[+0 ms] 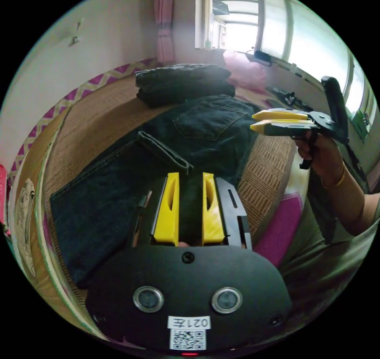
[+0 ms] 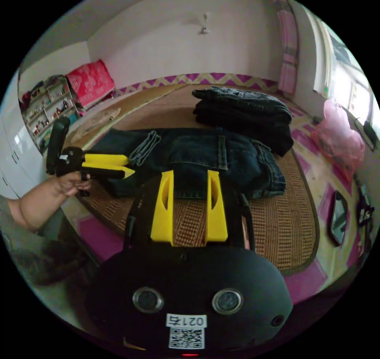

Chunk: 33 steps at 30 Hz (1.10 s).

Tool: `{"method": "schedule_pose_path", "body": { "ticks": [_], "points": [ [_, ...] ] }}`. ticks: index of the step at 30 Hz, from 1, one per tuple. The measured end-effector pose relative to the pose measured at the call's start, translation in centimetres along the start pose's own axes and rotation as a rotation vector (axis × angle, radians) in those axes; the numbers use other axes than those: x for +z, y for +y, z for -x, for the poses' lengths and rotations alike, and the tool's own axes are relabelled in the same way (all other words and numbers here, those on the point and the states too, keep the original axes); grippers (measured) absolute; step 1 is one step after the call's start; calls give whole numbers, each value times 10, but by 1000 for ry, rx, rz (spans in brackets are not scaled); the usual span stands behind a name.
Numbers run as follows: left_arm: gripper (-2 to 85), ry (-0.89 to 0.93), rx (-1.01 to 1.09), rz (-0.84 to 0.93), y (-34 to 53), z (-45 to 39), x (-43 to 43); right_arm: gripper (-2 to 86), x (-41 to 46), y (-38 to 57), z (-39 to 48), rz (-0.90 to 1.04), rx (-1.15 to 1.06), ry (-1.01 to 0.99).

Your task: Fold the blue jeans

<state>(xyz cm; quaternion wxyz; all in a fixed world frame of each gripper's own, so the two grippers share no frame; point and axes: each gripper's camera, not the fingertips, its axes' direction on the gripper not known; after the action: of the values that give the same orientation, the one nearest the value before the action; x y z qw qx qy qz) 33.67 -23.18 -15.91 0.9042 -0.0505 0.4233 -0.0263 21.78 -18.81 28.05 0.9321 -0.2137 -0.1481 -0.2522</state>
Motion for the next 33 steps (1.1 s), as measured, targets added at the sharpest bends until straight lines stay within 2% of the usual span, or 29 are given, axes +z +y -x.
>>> {"method": "schedule_pose_path", "body": {
  "ticks": [4,11,14,18,22,25,30,32,33],
  "points": [
    [64,-62,-11,34,-10,12,2,147,35,-4,25,126,-29,54],
    [34,-144,44,75,-20,29,-9,154,44,-8,64,165,-107,203],
    [7,-93,-25,-1,-15,57,-33,154,43,-10,66,169,-93,185],
    [-3,-14,-219,-210,13,134,-122,152,40,-12,61,166,-59,131],
    [-7,-97,-411,-362,81,244,-237,149,38,-12,65,164,-59,134],
    [-8,-248,-568,-363,146,325,-291,148,38,-13,69,166,-66,149],
    [-8,-372,-929,-268,256,441,-300,144,34,-15,63,159,-36,124],
    [-7,-373,-1041,-219,290,471,-293,142,33,-15,61,157,-32,117],
    [-6,-297,-1122,-236,310,488,-295,141,32,-15,60,155,-31,113]
  ]
}}
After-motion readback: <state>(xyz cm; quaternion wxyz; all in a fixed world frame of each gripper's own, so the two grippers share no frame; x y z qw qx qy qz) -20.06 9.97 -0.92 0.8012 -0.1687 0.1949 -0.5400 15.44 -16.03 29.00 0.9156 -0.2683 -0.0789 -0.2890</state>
